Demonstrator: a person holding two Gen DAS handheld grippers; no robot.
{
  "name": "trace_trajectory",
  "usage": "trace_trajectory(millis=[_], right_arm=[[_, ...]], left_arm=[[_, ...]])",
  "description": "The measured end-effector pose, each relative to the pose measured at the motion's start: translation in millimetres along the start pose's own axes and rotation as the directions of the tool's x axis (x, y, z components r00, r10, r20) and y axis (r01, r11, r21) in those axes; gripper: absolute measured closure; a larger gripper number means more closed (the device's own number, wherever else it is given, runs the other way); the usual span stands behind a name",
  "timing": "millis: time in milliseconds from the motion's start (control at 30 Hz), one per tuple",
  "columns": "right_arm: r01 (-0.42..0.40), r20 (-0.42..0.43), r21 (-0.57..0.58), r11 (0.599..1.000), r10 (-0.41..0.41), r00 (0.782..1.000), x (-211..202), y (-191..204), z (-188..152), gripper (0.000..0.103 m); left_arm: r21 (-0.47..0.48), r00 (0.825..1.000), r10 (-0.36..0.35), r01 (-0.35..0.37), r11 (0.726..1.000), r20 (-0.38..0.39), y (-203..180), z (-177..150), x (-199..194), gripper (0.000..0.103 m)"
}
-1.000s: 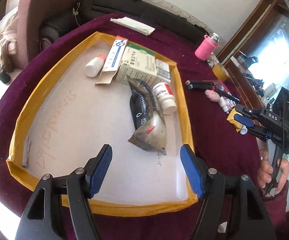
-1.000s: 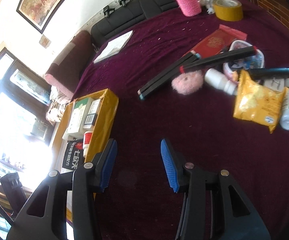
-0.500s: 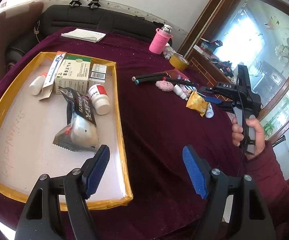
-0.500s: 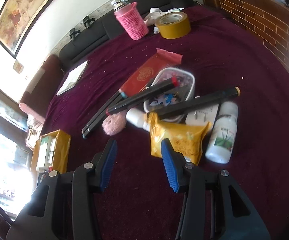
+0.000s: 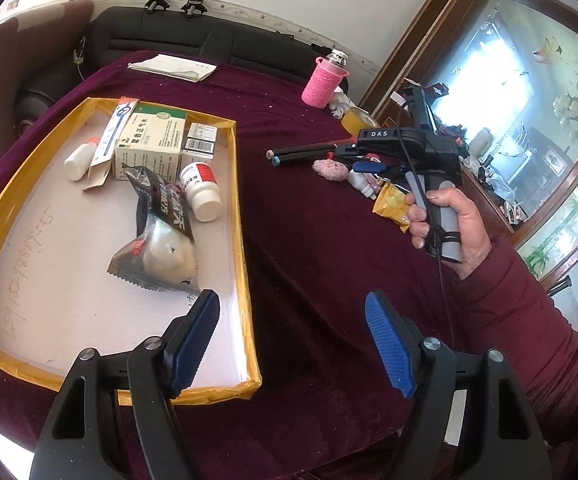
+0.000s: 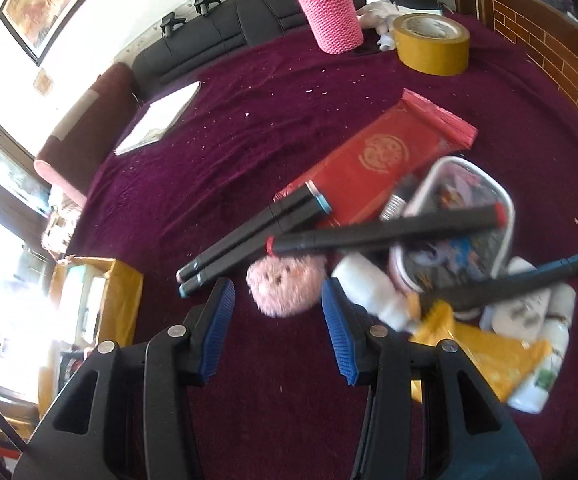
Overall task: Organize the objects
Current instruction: 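Move the right tool away from the tray toward the white dropper bottle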
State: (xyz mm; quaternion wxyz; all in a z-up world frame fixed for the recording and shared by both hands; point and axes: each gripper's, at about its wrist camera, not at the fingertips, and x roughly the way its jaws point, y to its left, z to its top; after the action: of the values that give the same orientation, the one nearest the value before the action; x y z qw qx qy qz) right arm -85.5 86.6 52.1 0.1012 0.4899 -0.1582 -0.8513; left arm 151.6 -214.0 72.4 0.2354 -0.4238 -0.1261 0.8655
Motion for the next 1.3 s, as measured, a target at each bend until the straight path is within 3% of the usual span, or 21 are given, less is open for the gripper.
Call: trace_trajectory(millis=[133,267,333,433,500,600,700,967,1033,1100,1167,1233,1267,1300], right_arm=[[0.049,-0.034,-0.003,0.999,-0.049,0.998,32.3,5.2,6.4,0.057],[0.064,-0.071,-0.116,0.991,-0.072,0.995,38.9,18.8,-5.5,0.057],[-0.064,-0.162,-0.121,0.991,0.044,0.986,37.8,19.3,-17.2,0.058],[-0.244,-0.285,-0.141,0.960,0.196,0.938,25.8,21.6,-43.4,0.058],[-0.311,-0.298,-0.104,0.945,0.269,0.916,9.1,12.3,-55.8,0.058],[-0.304,-0.205,-0.058,0.951,0.287,0.936,-19.9,-11.5,-60.1,0.058],[-0.188,-0.076,-0.068,0.980,0.183,0.980,-38.9,-28.6,-51.4,0.055],[-0.115,-0.040,-0.038,0.993,0.113,0.993,6.7,-7.2,-23.1,0.054],[-0.135,-0.060,-0.024,0.991,0.133,0.989,26.0,3.9,-22.4,0.054],[-0.205,-0.123,-0.062,0.977,0.197,0.973,36.2,16.3,-27.5,0.054],[-0.298,-0.203,-0.158,0.941,0.264,0.943,32.4,36.1,-44.5,0.055],[-0.457,-0.324,-0.210,0.864,0.380,0.867,16.9,50.1,-69.0,0.054],[-0.503,-0.355,-0.234,0.832,0.409,0.841,4.9,52.9,-79.7,0.054],[-0.503,-0.352,-0.270,0.821,0.402,0.845,-10.1,51.6,-87.7,0.054]], left_arm=[[-0.033,1.000,0.002,-0.002,0.999,0.010,8.0,-2.2,-5.8,0.033],[-0.033,1.000,0.004,-0.004,0.999,0.008,9.6,-3.3,-6.3,0.033],[-0.034,1.000,-0.005,0.005,0.999,0.000,8.6,-2.0,-2.9,0.033],[-0.020,1.000,-0.026,0.026,0.999,-0.007,2.9,0.2,2.0,0.033],[-0.004,0.999,-0.034,0.034,0.999,-0.020,-2.3,1.5,7.1,0.033],[0.000,0.997,-0.053,0.053,0.999,-0.047,-10.0,4.0,17.1,0.033],[-0.013,0.994,-0.079,0.079,0.997,-0.070,-17.2,5.7,26.9,0.033],[-0.017,0.994,-0.068,0.067,0.998,-0.081,-29.7,2.0,29.7,0.033],[-0.011,0.995,-0.052,0.052,0.999,-0.079,-29.6,1.4,26.9,0.033],[0.000,0.997,-0.034,0.034,0.999,-0.073,-28.8,1.6,24.7,0.033],[0.011,0.997,-0.026,0.026,1.000,-0.071,-27.9,3.5,25.4,0.033],[0.013,0.997,-0.031,0.032,0.999,-0.070,-27.6,5.7,28.5,0.033],[0.013,0.997,-0.036,0.037,0.999,-0.073,-27.6,6.7,31.7,0.033],[0.012,0.996,-0.044,0.045,0.999,-0.079,-28.2,7.6,35.4,0.033]])
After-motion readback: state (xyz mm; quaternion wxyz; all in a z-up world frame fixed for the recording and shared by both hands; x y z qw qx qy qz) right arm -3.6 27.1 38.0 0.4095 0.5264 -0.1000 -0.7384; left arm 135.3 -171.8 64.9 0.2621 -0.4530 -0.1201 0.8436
